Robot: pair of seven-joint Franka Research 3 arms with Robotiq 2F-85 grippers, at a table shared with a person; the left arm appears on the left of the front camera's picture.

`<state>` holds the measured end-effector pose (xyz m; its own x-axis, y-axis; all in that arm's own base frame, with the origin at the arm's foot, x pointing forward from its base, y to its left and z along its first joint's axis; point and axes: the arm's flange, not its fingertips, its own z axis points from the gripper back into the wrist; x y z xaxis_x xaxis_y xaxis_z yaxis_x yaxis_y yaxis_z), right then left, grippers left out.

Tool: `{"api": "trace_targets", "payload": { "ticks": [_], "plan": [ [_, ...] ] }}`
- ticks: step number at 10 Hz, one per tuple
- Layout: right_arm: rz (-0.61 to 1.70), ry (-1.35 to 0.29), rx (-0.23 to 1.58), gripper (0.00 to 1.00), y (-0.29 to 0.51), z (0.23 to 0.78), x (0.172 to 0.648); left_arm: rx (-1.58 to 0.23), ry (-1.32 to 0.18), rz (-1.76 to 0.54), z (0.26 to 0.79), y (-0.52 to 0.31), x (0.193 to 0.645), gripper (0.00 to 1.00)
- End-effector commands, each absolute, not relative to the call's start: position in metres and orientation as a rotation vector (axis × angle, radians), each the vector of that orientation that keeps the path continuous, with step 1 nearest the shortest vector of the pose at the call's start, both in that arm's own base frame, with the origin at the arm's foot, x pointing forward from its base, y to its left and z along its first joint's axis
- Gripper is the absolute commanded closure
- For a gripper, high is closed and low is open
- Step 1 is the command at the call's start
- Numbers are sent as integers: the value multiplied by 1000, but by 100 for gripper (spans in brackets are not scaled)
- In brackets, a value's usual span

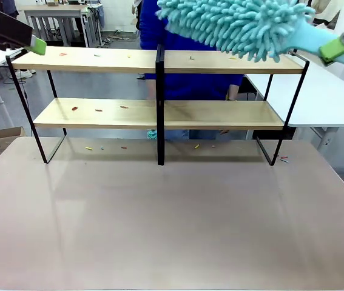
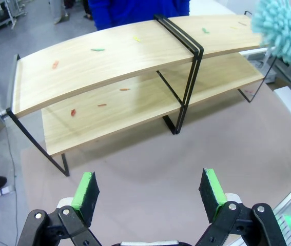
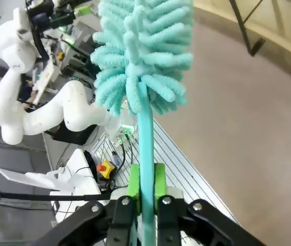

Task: Clean the shelves.
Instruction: Clean a randomly selected level of the Shelf with the Duster.

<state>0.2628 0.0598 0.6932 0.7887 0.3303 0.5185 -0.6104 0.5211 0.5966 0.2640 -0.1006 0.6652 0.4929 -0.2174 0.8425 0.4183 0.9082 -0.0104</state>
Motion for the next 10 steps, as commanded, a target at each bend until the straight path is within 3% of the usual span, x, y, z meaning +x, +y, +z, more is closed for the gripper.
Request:
{"api": "trace_targets", "payload": {
  "ticks": [1,3,7,10],
  "plan": [
    [582,-367,854,88,58,694,258,-219,-986,-388,666,-100,263,0],
    [536,-466,821,88,77,687,280,-219,-986,-388,666,-100,263,0],
    [347,-468,770,88,126,673,375,-219,-986,-388,666,-100,263,0],
    [230,-428,724,88,142,646,416,-219,-986,-388,666,-100,263,0]
  ]
}}
